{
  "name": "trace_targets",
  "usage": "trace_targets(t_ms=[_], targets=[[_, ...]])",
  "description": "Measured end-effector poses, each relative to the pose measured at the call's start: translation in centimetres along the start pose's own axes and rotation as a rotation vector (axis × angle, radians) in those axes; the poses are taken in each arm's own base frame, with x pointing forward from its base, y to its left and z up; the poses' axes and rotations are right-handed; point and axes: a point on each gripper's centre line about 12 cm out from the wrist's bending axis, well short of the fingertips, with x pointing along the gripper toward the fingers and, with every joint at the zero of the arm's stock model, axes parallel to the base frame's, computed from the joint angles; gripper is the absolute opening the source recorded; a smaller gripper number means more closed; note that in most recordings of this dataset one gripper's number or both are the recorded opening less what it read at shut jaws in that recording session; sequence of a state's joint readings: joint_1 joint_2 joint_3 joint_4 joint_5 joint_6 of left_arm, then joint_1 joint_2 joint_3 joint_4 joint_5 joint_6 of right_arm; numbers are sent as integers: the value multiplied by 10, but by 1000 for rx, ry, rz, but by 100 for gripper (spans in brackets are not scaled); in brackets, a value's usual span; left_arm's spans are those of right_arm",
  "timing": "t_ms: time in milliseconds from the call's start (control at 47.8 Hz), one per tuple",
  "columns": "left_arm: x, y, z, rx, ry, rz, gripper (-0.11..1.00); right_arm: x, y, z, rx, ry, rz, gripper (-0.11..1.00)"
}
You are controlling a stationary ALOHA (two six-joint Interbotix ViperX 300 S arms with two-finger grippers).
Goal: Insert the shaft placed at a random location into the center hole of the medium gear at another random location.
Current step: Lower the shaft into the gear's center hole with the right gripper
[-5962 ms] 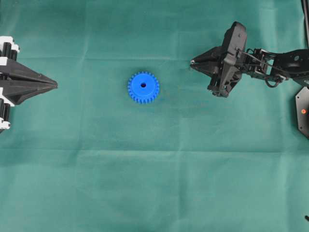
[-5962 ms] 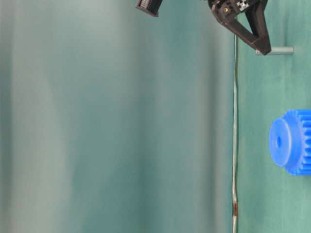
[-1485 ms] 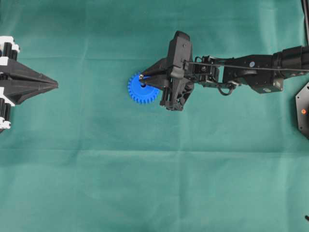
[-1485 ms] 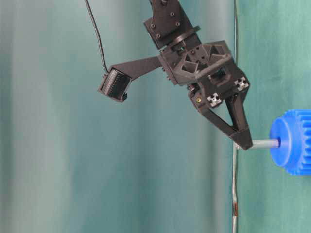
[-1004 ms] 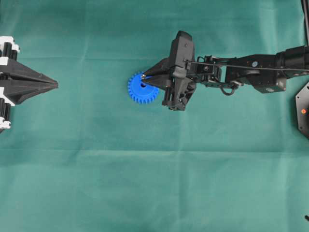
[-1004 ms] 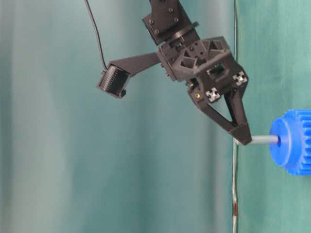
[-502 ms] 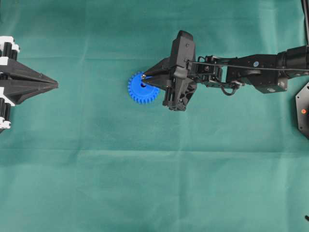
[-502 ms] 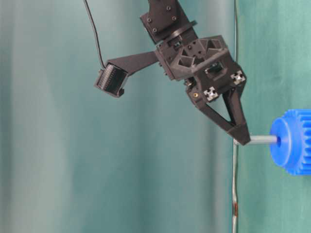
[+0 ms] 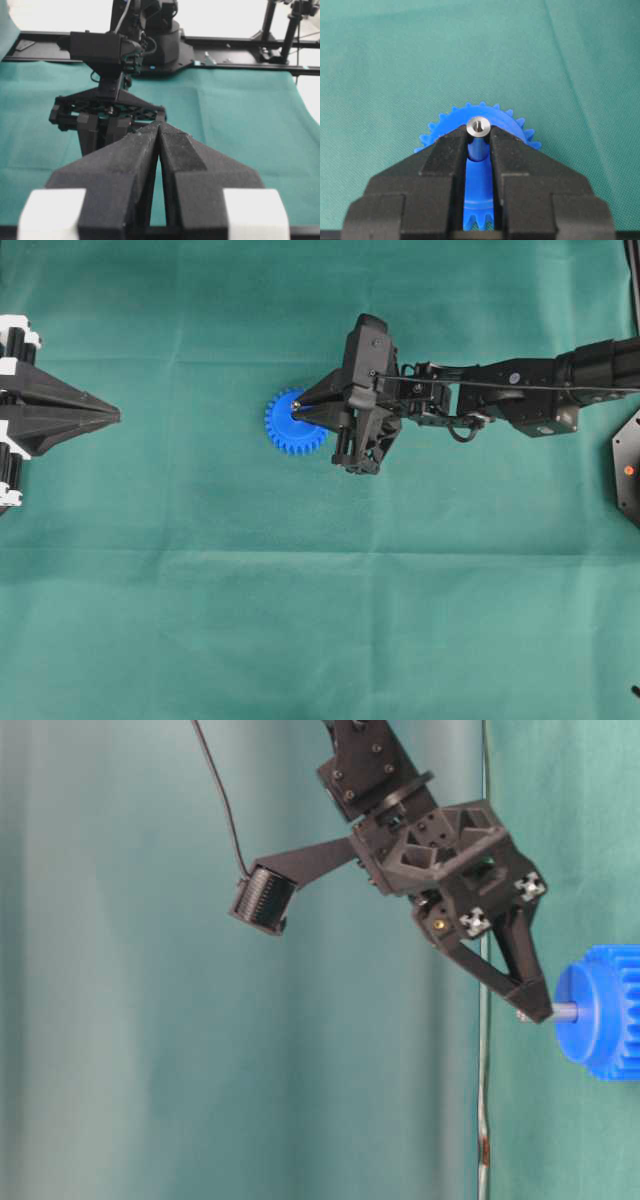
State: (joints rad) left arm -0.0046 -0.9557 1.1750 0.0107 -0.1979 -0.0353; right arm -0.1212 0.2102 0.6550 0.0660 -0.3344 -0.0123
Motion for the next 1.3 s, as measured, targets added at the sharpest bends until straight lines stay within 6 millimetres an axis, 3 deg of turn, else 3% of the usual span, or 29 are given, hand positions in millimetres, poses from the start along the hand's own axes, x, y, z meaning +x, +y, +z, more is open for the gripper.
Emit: trace_targets(t_ms=[1130, 1192, 1297], targets=[[0, 0, -2, 0, 12, -1, 0, 8, 1, -7, 0, 38, 1, 15], [0, 0, -1, 0, 9, 0, 0, 8, 1, -7, 0, 38, 2, 21], [0, 0, -1, 0, 9, -1, 0, 8, 1, -7, 10, 38, 2, 49]])
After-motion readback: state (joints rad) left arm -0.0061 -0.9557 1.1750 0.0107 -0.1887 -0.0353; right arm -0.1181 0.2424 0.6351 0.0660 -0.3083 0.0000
